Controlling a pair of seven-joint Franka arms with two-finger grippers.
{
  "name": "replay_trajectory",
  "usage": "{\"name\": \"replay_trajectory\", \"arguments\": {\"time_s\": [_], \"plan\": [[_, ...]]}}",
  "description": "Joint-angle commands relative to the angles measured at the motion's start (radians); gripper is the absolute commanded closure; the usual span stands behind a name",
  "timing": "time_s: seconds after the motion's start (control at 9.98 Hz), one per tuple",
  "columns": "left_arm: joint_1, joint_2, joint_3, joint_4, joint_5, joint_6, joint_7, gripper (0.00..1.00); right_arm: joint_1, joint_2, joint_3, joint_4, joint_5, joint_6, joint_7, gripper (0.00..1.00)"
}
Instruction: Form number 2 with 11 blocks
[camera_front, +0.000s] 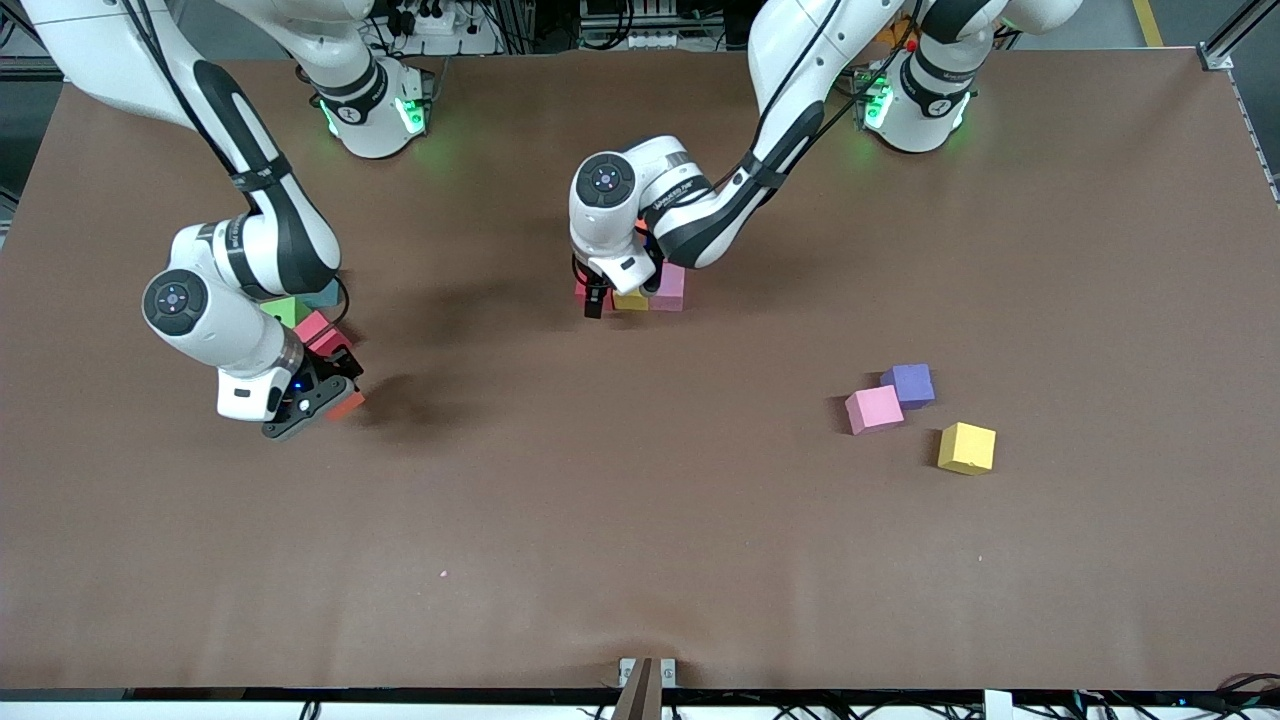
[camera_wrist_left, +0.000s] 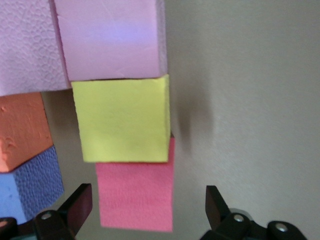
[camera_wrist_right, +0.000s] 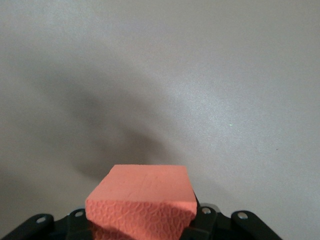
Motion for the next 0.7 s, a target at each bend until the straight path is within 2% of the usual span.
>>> {"name": "replay_trajectory", "arguments": {"time_s": [0.0, 0.2, 0.3, 0.5, 0.6], "plan": [[0.005, -0.091, 0.000, -0.007, 0.029, -0.017, -0.014, 0.00, 0.001, -0.023, 0.004, -0.001, 0.012, -0.018, 0.006, 0.68], [0.040, -0.138, 0.001, -0.005, 0.038, -0.017, 0.044, 0.00, 0.052, -0.021, 0.001, 0.038, 0.012, -0.016, 0.102, 0.68], [0.070, -0.164, 0.001, -0.010, 0.058, -0.020, 0.094, 0.00, 0.105, -0.020, 0.001, 0.066, 0.012, -0.018, 0.213, 0.68], [0.115, -0.190, 0.005, -0.005, 0.175, -0.068, 0.204, 0.00, 0.206, 0.005, 0.001, 0.112, 0.013, -0.032, 0.424, 0.68], [0.159, -0.199, -0.002, -0.007, 0.179, -0.073, 0.310, 0.00, 0.255, 0.014, 0.001, 0.131, 0.013, -0.032, 0.531, 0.68]]}}
